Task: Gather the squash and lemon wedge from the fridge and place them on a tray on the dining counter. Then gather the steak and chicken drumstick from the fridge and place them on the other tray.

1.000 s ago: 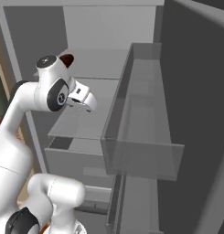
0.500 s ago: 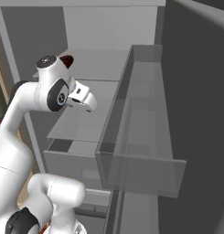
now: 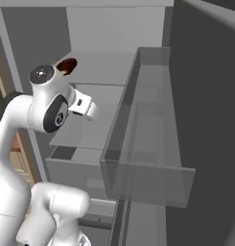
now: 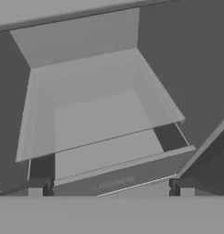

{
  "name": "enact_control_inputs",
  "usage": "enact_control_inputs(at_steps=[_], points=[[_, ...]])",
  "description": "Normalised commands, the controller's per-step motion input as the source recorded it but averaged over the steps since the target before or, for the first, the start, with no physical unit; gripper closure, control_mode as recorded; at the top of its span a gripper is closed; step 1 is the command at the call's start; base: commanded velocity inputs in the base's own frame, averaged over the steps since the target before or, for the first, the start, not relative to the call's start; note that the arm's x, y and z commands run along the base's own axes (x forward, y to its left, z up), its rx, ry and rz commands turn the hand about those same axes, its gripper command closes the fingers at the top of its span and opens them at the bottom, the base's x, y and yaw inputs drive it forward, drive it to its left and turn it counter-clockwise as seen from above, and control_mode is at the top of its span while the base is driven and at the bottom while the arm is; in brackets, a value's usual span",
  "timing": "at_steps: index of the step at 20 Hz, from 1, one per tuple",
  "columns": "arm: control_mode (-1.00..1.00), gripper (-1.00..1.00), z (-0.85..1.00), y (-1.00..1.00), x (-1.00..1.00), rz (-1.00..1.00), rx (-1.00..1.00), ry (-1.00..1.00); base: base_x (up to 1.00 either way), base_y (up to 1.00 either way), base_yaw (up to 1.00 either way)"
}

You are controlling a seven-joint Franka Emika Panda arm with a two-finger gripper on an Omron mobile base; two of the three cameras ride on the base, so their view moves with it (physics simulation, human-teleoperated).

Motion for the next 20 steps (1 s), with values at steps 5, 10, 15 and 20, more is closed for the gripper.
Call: enact_control_inputs(at_steps=[5, 10, 15, 20], points=[[-1.0, -1.0, 0.68, 0.18, 0.45, 0.12, 0.03, -0.02, 0.0, 0.0, 0.0], [-1.0, -1.0, 0.75, 0.37, 0.38, 0.12, 0.0, 0.0, 0.0, 0.0, 0.0], [-1.0, -1.0, 0.58, 0.5, 0.01, 0.19, 0.0, 0.0, 0.0, 0.0, 0.0], [-1.0, -1.0, 0.27, 0.51, 0.03, 0.22, -0.01, 0.0, 0.0, 0.0, 0.0]])
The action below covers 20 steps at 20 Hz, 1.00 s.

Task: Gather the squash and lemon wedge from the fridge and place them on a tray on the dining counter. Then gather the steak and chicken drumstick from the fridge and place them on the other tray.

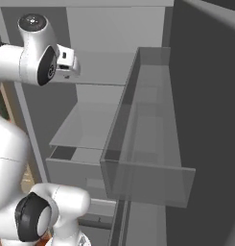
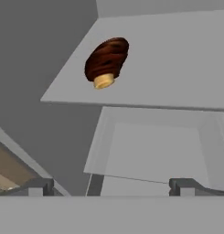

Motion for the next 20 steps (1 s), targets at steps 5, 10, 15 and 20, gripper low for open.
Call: enact_control_inputs(at_steps=[5, 10, 15, 20], points=[[-1.0, -1.0, 0.0, 0.45, 0.13, 0.14, -0.04, 0.0, 0.0, 0.0, 0.0], [-1.0, -1.0, -0.13, 0.22, 0.04, 0.15, -0.03, -0.06, 0.0, 0.0, 0.0], [-1.0, -1.0, -0.15, 0.0, 0.0, 0.14, -0.05, -0.16, 0.0, 0.0, 0.0], [-1.0, -1.0, -0.07, 0.01, 0.13, 0.09, -0.06, -0.1, 0.0, 0.0, 0.0]])
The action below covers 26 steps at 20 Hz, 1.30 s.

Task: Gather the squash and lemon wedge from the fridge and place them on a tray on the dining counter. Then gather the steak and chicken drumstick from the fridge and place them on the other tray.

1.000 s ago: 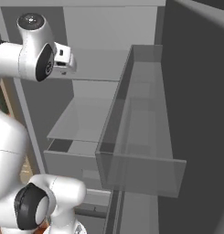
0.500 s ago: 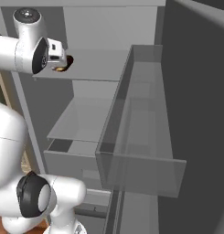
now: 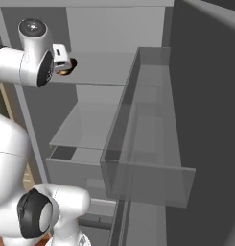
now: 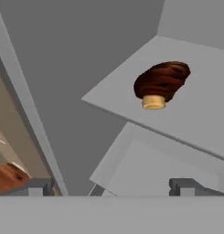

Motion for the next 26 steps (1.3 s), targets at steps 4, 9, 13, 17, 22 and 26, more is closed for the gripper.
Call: enact_control_inputs(at_steps=[4, 9, 13, 17, 22, 26], points=[[-1.0, -1.0, 0.0, 0.05, 0.4, 0.01, -0.03, 0.02, 0.0, 0.0, 0.0], [-1.0, -1.0, 0.0, 0.01, 0.49, 0.0, -0.03, 0.1, 0.0, 0.0, 0.0], [-1.0, -1.0, -0.02, 0.01, 0.44, 0.0, -0.02, 0.1, 0.0, 0.0, 0.0], [-1.0, -1.0, -0.09, 0.18, 0.37, 0.0, -0.03, 0.07, 0.0, 0.0, 0.0], [-1.0, -1.0, -0.18, 0.26, 0.16, 0.0, -0.02, 0.0, 0.0, 0.0, 0.0], [-1.0, -1.0, -0.01, 0.03, 0.18, 0.0, 0.0, 0.0, 0.0, 0.0, 0.0]])
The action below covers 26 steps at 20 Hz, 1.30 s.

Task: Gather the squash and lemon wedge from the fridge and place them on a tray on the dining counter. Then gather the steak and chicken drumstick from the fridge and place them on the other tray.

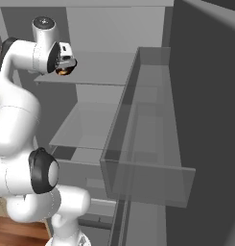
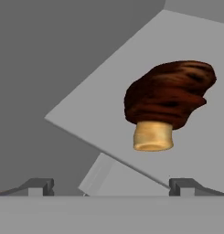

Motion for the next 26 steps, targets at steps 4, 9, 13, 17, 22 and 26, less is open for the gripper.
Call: enact_control_inputs(at_steps=[4, 9, 13, 17, 22, 26], points=[[-1.0, -1.0, 0.0, 0.0, 0.21, 0.0, 0.0, 0.0, 0.0, 0.0, 0.0], [-1.0, -1.0, -0.08, -0.01, 0.21, 0.0, 0.0, 0.0, 0.0, 0.0, 0.0], [-1.0, -1.0, -0.15, 0.0, 0.18, -0.01, 0.0, 0.0, 0.0, 0.0, 0.0], [-1.0, -1.0, -0.16, -0.02, 0.15, -0.02, 0.0, 0.0, 0.0, 0.0, 0.0], [-1.0, -1.0, -0.11, 0.0, 0.2, -0.03, 0.0, 0.0, 0.0, 0.0, 0.0], [-1.0, -1.0, -0.06, 0.0, 0.27, -0.04, 0.0, 0.0, 0.0, 0.0, 0.0]])
